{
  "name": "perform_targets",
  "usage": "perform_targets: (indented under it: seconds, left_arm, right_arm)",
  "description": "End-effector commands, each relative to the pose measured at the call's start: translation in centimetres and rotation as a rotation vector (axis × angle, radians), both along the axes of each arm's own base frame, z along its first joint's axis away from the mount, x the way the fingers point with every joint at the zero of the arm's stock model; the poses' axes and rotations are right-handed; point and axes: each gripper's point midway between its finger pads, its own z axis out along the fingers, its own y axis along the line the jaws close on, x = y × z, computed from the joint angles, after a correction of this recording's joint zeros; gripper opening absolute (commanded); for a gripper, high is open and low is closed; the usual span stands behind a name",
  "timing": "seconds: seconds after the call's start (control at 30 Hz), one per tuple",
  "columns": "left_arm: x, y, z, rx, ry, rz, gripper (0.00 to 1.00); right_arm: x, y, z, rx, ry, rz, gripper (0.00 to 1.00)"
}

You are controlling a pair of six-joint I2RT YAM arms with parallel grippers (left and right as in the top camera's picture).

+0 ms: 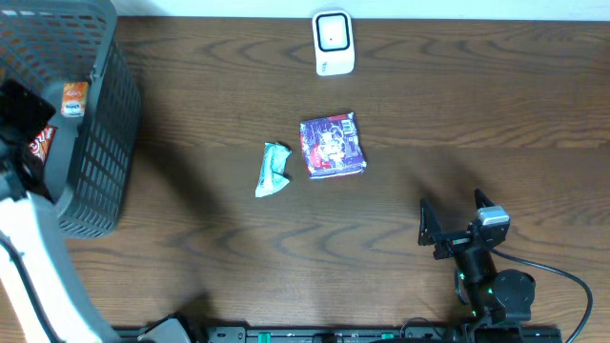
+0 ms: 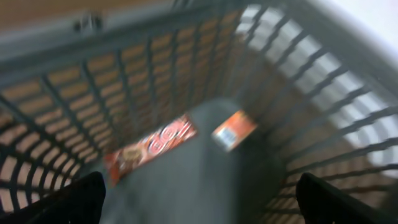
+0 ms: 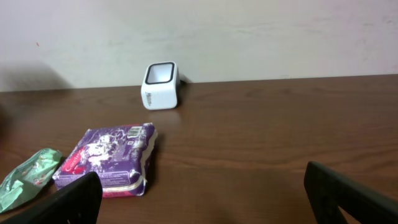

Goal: Scan the item barcode
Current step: 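Move the left gripper back down into the basket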

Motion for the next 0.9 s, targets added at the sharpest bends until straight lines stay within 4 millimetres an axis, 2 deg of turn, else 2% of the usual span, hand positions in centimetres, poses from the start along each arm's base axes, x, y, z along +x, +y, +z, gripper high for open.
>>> perform_targets:
  seconds: [0.0,0.1,0.3,0.5,0.6,0.87]
  left_arm:
    - [-0.1,1.5,-1.6,-0.009,0.057,0.030,0.97]
    - [0.7,2.0,-2.9,0.019,0.115,-0.015,0.96]
    - [2.8,3.2,-3.6,0.065,0.110,-0.049,0.96]
    - [7.6,2.2,-4.5,0.012,-0.017,-0.215,0.97]
    - [9.7,2.4,-5.1,0.013,-0.063,-0.259,0.96]
    - [13.0,3.5,-8.4,0.098,-0.028,-0.335,0.93]
  right_arm:
    - [0.0,-0.1,-0.1,-0.013,-0.003,-0.004,0.99]
    - [0.0,-0.1,-0.1,-0.013,-0.003,-0.004,0.99]
    - [0.0,-0.1,-0.1,-0.013,-0.003,-0.005,0.99]
    - [0.0,-0.1,-0.1,-0.013,-0.003,-0.004,0.99]
    - [0.0,-0.1,-0.1,-0.013,-0.003,-0.005,0.99]
    - [0.0,-0.1,-0.1,-0.013,-0.003,-0.004,0.99]
